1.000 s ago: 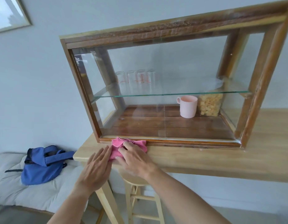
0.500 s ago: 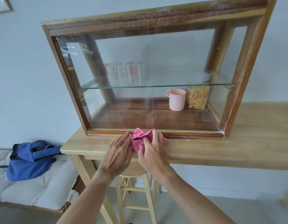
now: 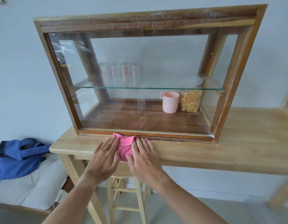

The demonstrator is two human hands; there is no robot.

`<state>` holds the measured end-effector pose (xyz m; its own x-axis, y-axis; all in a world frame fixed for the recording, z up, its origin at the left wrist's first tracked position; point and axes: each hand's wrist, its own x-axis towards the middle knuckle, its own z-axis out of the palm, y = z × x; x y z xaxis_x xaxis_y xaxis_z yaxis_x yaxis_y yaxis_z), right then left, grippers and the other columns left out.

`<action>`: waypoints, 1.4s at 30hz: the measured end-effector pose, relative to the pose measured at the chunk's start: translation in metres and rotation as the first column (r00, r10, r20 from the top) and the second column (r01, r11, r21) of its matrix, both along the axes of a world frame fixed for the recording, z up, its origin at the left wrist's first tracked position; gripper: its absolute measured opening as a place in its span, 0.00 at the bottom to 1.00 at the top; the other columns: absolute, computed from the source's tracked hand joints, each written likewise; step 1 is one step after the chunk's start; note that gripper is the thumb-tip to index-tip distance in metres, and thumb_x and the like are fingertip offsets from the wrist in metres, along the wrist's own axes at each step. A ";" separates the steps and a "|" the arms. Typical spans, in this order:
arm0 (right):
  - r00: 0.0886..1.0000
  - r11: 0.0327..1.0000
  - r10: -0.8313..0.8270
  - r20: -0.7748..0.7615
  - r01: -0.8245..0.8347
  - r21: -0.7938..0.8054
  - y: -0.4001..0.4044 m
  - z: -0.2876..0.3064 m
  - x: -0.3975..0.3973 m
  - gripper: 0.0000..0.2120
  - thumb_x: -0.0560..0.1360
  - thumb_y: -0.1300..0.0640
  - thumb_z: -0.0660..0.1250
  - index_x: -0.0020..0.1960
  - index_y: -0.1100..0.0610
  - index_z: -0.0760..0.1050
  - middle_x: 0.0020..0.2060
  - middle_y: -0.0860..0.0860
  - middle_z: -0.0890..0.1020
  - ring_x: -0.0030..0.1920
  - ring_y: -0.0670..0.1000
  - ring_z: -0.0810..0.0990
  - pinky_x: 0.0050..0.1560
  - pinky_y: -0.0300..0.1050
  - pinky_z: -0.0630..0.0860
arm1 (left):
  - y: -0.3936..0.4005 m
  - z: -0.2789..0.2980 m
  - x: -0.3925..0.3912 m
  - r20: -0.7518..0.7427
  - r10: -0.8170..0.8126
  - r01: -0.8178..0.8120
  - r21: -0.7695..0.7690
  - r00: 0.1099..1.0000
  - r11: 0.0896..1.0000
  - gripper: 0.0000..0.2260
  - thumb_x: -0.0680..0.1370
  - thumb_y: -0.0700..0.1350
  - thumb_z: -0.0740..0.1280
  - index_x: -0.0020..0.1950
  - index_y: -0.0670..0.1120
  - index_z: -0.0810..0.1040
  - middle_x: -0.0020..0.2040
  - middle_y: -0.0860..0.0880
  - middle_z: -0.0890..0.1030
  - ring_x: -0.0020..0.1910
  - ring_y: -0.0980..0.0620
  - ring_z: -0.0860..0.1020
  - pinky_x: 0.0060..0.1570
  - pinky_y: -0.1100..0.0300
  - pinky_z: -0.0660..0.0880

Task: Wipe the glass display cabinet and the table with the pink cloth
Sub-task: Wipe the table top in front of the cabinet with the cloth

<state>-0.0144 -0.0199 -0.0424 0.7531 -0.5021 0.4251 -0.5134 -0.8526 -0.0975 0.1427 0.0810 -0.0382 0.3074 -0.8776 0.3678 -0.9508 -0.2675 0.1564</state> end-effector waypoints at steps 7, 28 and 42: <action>1.000 0.999 0.021 -0.001 -0.021 0.043 -0.027 0.019 -0.038 0.24 0.80 0.43 0.52 0.62 0.59 0.76 0.62 0.55 0.79 0.65 0.56 0.76 0.74 0.55 0.65 | -0.029 0.001 -0.039 0.031 -0.023 0.026 -0.087 0.999 0.996 0.27 0.78 0.50 0.52 0.70 0.37 0.73 0.67 0.41 0.78 0.68 0.44 0.74 0.69 0.53 0.64; 0.856 0.857 -0.513 -0.060 0.515 0.019 -0.113 0.004 -0.258 0.22 0.80 0.48 0.46 0.61 0.53 0.74 0.64 0.52 0.77 0.68 0.57 0.72 0.66 0.63 0.68 | -0.168 0.005 -0.269 0.057 -0.357 0.359 -0.018 0.932 0.933 0.26 0.82 0.52 0.44 0.74 0.39 0.65 0.69 0.38 0.73 0.68 0.39 0.69 0.68 0.47 0.66; 0.943 0.930 -0.308 -0.125 0.326 0.168 -0.041 0.021 -0.113 0.39 0.75 0.41 0.34 0.77 0.54 0.66 0.78 0.54 0.66 0.79 0.56 0.60 0.80 0.53 0.50 | -0.075 -0.005 -0.118 0.093 -0.202 0.211 -0.102 0.975 0.972 0.23 0.79 0.50 0.54 0.68 0.41 0.76 0.64 0.44 0.80 0.64 0.44 0.77 0.63 0.48 0.70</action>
